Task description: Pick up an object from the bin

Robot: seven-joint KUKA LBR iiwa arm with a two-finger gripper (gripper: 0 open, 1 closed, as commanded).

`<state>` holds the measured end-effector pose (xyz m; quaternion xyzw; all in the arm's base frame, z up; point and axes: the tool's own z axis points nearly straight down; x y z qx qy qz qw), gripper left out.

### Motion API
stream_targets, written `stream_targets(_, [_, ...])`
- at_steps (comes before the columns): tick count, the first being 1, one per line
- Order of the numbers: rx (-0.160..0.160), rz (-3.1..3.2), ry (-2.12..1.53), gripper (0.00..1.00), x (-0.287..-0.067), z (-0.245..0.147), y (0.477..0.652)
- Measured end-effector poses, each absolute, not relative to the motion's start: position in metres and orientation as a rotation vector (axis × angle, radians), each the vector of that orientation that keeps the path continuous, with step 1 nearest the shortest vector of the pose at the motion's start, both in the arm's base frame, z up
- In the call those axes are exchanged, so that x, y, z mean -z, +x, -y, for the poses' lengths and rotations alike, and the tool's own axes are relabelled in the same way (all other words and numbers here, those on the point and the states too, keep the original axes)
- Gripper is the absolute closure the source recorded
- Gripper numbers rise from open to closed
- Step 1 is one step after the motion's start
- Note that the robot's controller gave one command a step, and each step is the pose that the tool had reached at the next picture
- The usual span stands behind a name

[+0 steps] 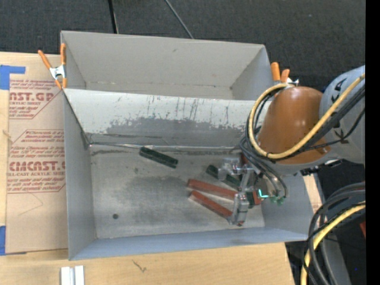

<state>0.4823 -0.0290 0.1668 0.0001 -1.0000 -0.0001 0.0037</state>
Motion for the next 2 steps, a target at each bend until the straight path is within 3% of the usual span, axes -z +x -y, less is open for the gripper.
stream_targets(1, [0.0,3.142,0.001,0.0,-0.17,0.029,0.484])
stream_targets(2, [0.001,3.147,-0.091,0.0,-0.117,0.032,0.495])
